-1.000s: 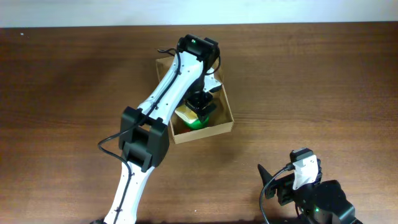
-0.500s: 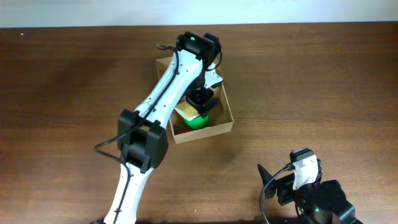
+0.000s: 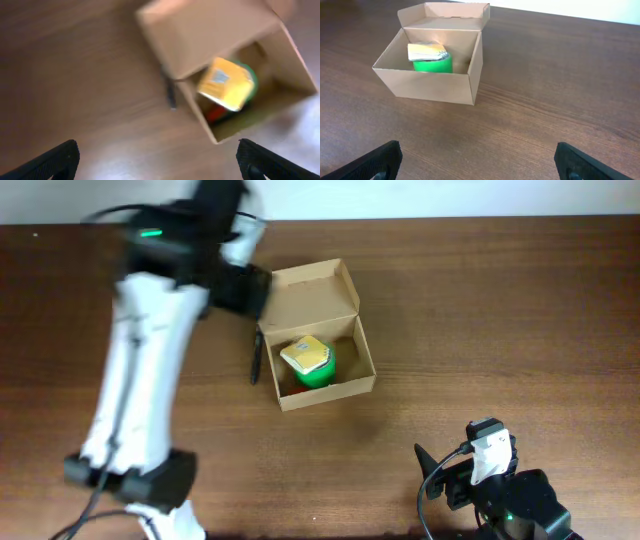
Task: Pack container
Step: 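Move the left gripper down to the black pen beside the box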
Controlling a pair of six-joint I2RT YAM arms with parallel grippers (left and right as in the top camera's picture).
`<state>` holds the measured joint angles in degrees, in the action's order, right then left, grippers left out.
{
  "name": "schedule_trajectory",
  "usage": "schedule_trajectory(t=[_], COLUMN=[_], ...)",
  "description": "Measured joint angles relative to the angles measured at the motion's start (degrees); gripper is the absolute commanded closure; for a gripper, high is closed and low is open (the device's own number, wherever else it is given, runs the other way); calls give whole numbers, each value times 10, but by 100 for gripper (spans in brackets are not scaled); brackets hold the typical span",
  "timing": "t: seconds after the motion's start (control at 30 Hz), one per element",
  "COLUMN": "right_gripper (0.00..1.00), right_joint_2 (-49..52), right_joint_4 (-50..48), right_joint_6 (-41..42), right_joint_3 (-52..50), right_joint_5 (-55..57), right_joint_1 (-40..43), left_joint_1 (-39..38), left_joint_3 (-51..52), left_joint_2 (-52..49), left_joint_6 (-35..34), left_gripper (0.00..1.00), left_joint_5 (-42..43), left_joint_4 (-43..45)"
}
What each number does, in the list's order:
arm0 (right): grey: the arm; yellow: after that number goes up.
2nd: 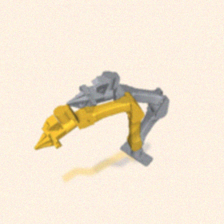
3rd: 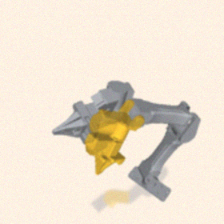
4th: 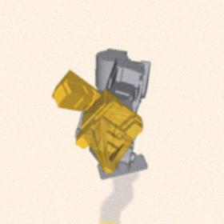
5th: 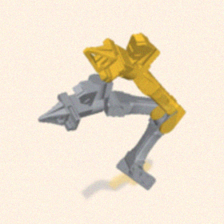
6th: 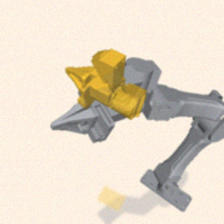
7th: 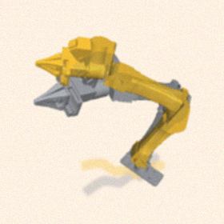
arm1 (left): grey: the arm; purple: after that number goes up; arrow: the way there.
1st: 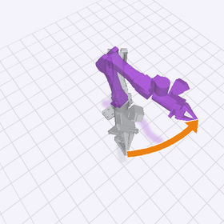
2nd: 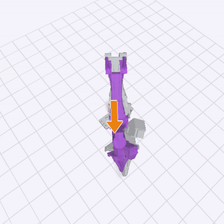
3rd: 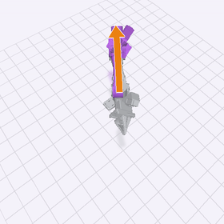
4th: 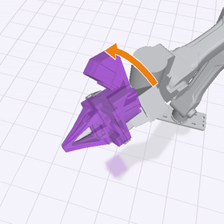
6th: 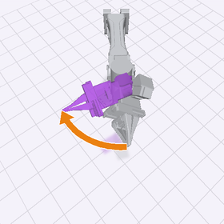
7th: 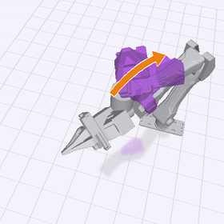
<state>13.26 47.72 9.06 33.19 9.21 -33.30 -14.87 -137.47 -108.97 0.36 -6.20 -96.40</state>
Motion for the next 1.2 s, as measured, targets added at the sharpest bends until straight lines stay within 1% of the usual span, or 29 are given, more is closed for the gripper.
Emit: schedule_trajectory(t=[0.07, 0.13, 0.23, 0.3, 0.4, 0.5, 0.57, 0.67, 0.77, 0.93, 1.2], right_gripper=[1, 1, 1, 1, 1, 1, 1, 1, 1, 1, 1], right_joint_2=[0, 0, 0, 0, 0, 0, 0, 0, 0, 0, 0], right_joint_4=[0, 0, 0, 0, 0, 1, 0, 0, 0, 0, 0], right_joint_6=[0, 0, 0, 0, 0, 0, 0, 0, 0, 0, 0], right_joint_3=[0, 0, 0, 0, 0, 0, 0, 0, 0, 0, 0], right_joint_5=[0, 0, 0, 0, 0, 0, 0, 0, 0, 0, 0], right_joint_1=[0, 0, 0, 0, 0, 0, 0, 0, 0, 0, 0], left_joint_1=[36, 56, 63, 62, 62, 63, 63, 62, 62, 62, 62], left_joint_3=[37, 93, 215, 302, 439, 581, 648, 724, 768, 773, 773], left_joint_2=[37, 75, 140, 183, 249, 310, 328, 324, 302, 238, 132], left_joint_6=[-13, -21, -32, -43, -65, -80, -87, -99, -107, -110, -110], left_gripper=[0, 0, 0, 0, 0, 0, 0, 1, 0, 0, 0], left_joint_5=[0, 0, 2, 3, 10, 41, 61, 81, 91, 98, 103], left_joint_4=[0, 0, 23, 67, 156, 268, 326, 399, 448, 526, 588])
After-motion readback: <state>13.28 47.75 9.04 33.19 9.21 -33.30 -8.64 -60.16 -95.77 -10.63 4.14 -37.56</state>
